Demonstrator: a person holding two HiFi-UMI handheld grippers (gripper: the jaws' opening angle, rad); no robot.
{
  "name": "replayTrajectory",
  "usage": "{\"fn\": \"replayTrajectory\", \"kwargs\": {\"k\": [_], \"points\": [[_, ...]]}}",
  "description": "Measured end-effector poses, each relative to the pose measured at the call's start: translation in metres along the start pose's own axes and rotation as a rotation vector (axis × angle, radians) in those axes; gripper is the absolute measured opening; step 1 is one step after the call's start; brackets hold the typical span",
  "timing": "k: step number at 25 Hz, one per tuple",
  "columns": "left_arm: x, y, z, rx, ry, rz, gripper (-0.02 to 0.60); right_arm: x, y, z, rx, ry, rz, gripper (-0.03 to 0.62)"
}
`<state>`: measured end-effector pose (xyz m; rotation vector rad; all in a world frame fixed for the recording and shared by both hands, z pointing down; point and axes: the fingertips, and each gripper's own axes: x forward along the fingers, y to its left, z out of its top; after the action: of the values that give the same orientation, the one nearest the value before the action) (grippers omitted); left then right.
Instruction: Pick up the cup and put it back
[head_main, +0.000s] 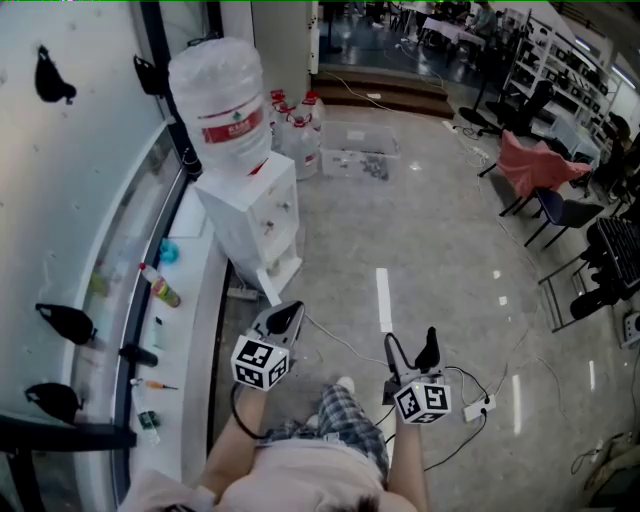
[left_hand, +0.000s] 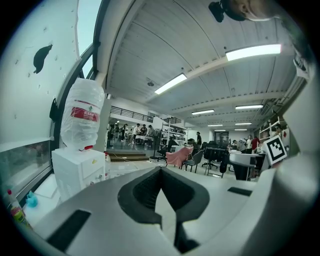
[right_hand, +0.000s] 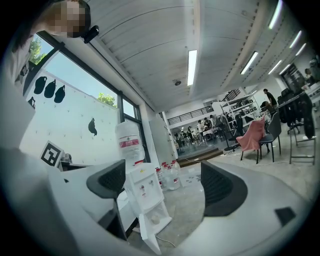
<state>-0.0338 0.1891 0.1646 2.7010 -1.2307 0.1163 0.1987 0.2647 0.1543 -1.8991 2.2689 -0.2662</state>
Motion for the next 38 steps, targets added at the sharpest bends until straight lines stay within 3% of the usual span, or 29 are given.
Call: {"fn": "replayTrajectory", "kwargs": {"k": [11,18,23,28,38], "points": [[0.046,0.037,0.013,-0.013,-0.008,0.036,0.025,0.065,-0.017,0.003,0.0,0.032,0.039,0.465],[0.111,0.09,0.024,-0.025,-0.036,0.13,0.025,0.168,-0.044,-0.006,-0.001,0.057,0.133,0.465],[0.186,0.14,0.039,-0.049,-0.049,0.224,0.025,0.284,-0.075,-0.006,0.01,0.089,0.24,0.465],[0.243,0.172,0.056,-0.079,-0.057,0.334,0.025,0.382,-0.075,0.014,-0.006,0.102,0.43,0.465],[0.256,0.234,0.077,-0.164,-0.094,0.594,0.025,0.495,-0.04,0.003,-0.025,0.235,0.713,0.465]]}}
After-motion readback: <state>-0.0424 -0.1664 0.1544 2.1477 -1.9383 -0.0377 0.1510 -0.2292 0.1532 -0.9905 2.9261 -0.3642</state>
